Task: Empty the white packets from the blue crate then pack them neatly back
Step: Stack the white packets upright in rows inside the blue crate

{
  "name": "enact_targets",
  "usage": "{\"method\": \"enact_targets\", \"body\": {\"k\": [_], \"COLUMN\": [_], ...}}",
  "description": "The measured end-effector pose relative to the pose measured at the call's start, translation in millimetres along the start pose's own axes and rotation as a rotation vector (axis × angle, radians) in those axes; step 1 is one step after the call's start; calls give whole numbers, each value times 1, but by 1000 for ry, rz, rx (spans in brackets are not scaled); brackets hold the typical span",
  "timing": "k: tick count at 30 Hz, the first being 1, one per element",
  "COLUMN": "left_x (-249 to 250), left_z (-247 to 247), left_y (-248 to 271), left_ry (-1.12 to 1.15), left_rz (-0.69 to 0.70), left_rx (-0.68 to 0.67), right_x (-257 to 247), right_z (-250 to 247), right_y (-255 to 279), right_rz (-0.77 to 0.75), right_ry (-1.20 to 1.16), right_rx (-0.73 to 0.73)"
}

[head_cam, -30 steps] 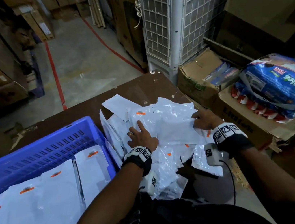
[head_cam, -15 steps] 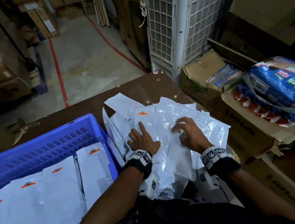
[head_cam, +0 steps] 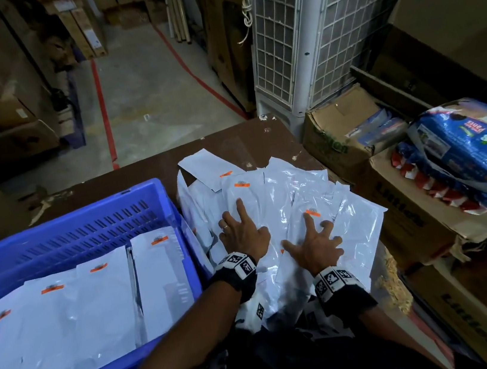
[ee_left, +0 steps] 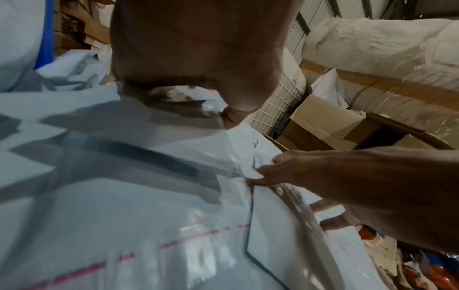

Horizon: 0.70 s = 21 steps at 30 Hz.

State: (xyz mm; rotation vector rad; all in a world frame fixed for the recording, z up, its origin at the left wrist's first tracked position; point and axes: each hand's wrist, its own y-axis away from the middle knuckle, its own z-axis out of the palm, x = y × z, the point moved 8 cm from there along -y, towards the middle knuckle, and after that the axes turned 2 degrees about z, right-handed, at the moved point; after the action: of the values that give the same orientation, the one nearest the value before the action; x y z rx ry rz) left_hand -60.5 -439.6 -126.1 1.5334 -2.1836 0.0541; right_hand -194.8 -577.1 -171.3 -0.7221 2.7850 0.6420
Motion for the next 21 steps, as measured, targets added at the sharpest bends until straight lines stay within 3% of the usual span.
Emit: {"method": "enact_targets", "body": {"k": [7, 21], "left_x": [6, 7], "left_z": [-14, -92], "left_y": [13, 40], "left_ry": [229, 375], "left_rz": [15, 150], "left_rx": [23, 81], "right_x": [2, -25], "right_z": [-6, -65], "right_y": [9, 43], "right_rz": [-72, -287], "right_ry": [-198, -481], "right_rx": [55, 302]}}
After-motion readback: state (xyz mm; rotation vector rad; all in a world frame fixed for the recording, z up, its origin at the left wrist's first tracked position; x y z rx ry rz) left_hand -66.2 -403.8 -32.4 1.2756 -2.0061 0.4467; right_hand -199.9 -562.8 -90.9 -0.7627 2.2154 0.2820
